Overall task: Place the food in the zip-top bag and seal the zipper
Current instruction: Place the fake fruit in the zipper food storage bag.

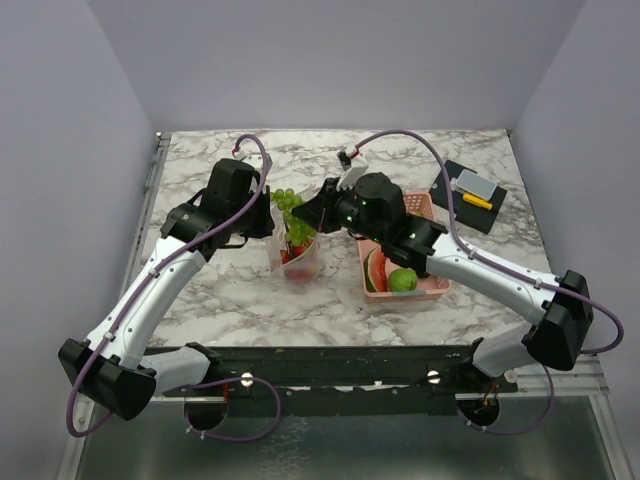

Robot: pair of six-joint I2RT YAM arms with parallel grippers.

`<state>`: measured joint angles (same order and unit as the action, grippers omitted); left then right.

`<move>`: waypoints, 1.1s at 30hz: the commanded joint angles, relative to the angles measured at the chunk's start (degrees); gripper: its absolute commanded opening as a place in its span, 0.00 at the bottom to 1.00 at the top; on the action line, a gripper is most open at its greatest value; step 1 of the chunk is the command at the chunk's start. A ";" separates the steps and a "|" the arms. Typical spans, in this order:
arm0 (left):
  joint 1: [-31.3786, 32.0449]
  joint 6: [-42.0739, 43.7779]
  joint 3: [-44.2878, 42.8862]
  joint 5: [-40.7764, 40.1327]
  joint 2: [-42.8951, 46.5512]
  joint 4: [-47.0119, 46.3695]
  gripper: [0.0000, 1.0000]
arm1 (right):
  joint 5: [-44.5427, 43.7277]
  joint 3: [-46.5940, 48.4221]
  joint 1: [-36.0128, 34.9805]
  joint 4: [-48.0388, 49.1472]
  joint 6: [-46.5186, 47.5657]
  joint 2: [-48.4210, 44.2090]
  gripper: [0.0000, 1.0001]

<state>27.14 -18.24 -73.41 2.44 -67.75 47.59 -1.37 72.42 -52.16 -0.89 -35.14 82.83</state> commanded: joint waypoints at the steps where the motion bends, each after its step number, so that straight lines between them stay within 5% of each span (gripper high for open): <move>1: -0.07 -0.82 -1.27 1.32 -0.37 -1.53 0.00 | -2.65 -2.38 -1.11 2.31 0.90 -0.03 0.01; 18: -0.07 -1.36 -1.08 0.61 0.27 -1.76 0.00 | -4.06 -3.71 -5.15 -11.67 3.21 2.13 0.02; 25: -0.07 -1.43 -1.29 0.70 0.08 -1.92 0.00 | -4.12 -1.32 -6.74 -18.42 4.27 5.31 0.21; 30: -0.11 -1.36 -1.26 0.71 0.18 -2.03 0.00 | -4.12 0.16 -7.26 -20.63 5.13 5.54 0.50; 33: -0.06 -1.35 -1.21 0.55 0.17 -1.95 0.00 | -5.30 0.79 -7.30 -21.23 5.70 4.48 0.55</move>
<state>27.14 -19.31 -73.45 2.57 -67.90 46.65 -4.51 70.39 -58.94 -19.46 -30.89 88.51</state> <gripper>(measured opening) 0.005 0.523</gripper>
